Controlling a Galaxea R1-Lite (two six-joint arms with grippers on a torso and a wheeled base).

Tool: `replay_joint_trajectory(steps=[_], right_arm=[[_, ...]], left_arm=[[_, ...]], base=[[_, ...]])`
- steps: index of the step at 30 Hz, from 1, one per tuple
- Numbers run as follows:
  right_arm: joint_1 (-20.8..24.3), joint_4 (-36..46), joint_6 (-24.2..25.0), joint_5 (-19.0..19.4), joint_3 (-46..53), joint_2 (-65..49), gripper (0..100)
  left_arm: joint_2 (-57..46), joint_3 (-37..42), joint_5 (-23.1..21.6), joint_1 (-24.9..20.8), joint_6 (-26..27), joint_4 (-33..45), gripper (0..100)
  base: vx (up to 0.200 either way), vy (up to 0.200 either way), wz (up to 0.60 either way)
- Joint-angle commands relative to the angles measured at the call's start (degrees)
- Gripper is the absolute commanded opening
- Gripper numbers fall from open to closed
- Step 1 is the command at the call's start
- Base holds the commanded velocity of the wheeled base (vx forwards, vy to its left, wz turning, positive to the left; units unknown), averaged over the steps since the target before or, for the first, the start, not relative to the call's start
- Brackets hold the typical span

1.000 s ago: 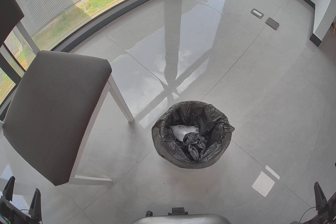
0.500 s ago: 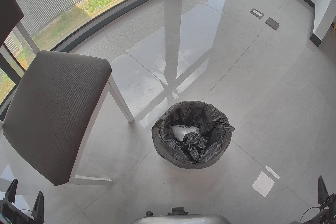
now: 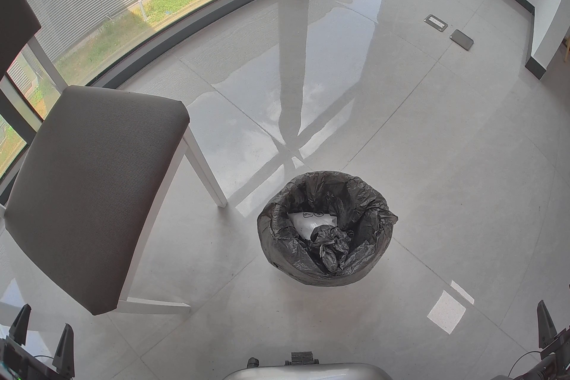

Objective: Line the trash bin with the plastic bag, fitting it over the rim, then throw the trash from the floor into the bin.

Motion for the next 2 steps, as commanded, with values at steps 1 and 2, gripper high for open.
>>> replay_joint_trajectory(steps=[1, 2], right_arm=[[0.0, -0.1, 0.1, 0.0, 1.0, -0.7, 100], [0.0, -0.1, 0.1, 0.0, 1.0, -0.7, 100]], left_arm=[[-0.7, 0.9, -0.2, 0.0, 0.8, 0.0, 100], [-0.7, 0.9, -0.2, 0.0, 0.8, 0.0, 100]], base=[[0.0, 0.0, 0.0], [0.0, 0.0, 0.0]])
